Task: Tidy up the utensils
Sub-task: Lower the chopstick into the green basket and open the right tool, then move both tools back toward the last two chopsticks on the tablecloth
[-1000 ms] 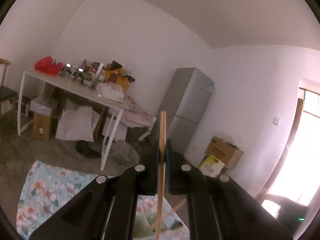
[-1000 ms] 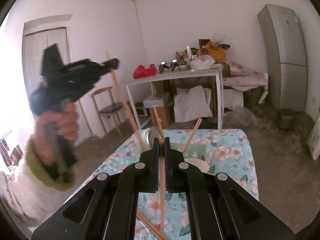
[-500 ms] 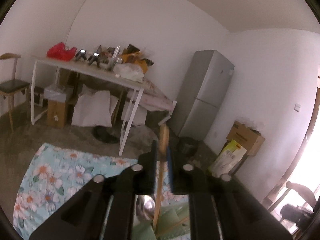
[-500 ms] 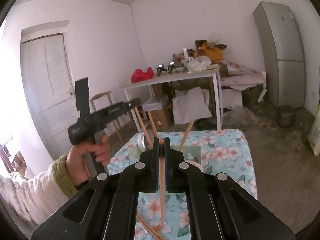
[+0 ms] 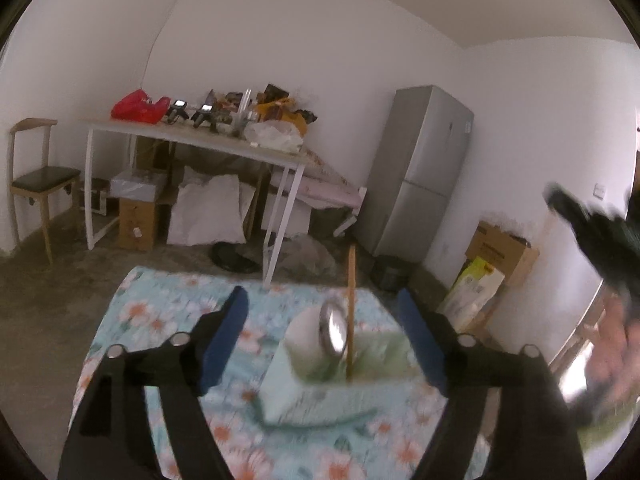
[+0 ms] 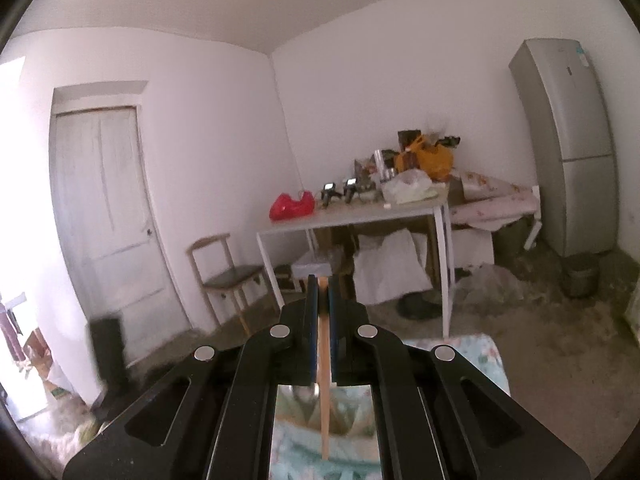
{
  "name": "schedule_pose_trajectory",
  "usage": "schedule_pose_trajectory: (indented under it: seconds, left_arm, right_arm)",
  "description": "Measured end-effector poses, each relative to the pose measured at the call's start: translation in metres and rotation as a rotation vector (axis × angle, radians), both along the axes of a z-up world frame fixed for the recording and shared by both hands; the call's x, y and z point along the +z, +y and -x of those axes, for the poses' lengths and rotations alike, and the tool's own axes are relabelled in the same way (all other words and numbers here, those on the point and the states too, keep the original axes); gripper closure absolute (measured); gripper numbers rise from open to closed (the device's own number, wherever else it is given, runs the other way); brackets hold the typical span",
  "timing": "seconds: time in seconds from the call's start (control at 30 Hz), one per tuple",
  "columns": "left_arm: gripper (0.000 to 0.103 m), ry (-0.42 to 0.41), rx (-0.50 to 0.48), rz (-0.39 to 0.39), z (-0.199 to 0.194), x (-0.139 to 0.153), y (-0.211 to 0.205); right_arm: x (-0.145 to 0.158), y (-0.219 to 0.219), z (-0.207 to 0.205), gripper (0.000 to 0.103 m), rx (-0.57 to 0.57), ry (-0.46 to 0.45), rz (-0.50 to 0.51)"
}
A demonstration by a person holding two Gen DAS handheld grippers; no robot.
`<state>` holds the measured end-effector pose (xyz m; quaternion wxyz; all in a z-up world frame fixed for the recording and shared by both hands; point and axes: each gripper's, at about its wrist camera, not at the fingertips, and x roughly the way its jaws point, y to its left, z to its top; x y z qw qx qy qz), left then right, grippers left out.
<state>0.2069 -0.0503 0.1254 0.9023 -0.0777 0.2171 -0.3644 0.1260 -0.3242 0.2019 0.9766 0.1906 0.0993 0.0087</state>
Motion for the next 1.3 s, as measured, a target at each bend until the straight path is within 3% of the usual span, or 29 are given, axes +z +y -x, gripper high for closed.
schedule_pose_trajectory:
  seconds: [0.17,0.33,0.43,0.53,0.57,0.63,0.7,0.73,0.83,1.0,1.17,1.23,1.3]
  left_arm:
    - [0.016,0.048,0.019,-0.056,0.029,-0.030,0.029]
    - [0.011,0.115,0.055,-0.081,0.048,-0.063,0.048]
    - [0.010,0.159,0.065,-0.090,0.056,-0.079,0.053]
    - [0.010,0.207,0.071,-0.094,0.062,-0.095,0.056]
    - [0.010,0.215,0.072,-0.095,0.065,-0.097,0.055]
    - [0.010,0.226,0.069,-0.101,0.069,-0.103,0.054]
    - [0.009,0.220,0.066,-0.106,0.073,-0.105,0.054]
    - [0.009,0.216,0.067,-0.111,0.072,-0.105,0.053]
    - [0.009,0.208,0.071,-0.123,0.072,-0.105,0.052]
    - [0.009,0.197,0.075,-0.144,0.070,-0.106,0.052]
    - [0.009,0.208,0.068,-0.194,0.068,-0.112,0.051]
    - [0.009,0.224,0.059,-0.205,0.066,-0.116,0.049]
    - [0.009,0.248,0.049,-0.212,0.065,-0.120,0.048]
  right_arm:
    - [0.000,-0.012,-0.033,0.100,-0.040,0.002,-0.003]
    - [-0.020,-0.009,-0.064,0.100,-0.067,0.050,0.010]
    - [-0.038,-0.005,-0.078,0.100,-0.080,0.091,0.023]
    - [-0.060,0.000,-0.094,0.098,-0.067,0.188,0.047]
    - [-0.063,0.001,-0.096,0.096,-0.066,0.210,0.052]
    - [-0.067,0.002,-0.097,0.073,-0.074,0.240,0.066]
    - [-0.062,-0.001,-0.088,0.055,-0.095,0.221,0.058]
    - [-0.057,-0.003,-0.082,0.052,-0.106,0.198,0.057]
    - [-0.038,-0.006,-0.066,0.046,-0.147,0.150,0.088]
    - [-0.007,0.000,-0.018,0.045,-0.172,0.030,0.126]
    - [-0.001,0.025,0.029,0.045,-0.058,-0.025,0.162]
    - [-0.012,0.040,0.041,0.045,0.027,0.008,0.167]
    - [-0.030,0.050,0.041,0.045,0.128,0.069,0.102]
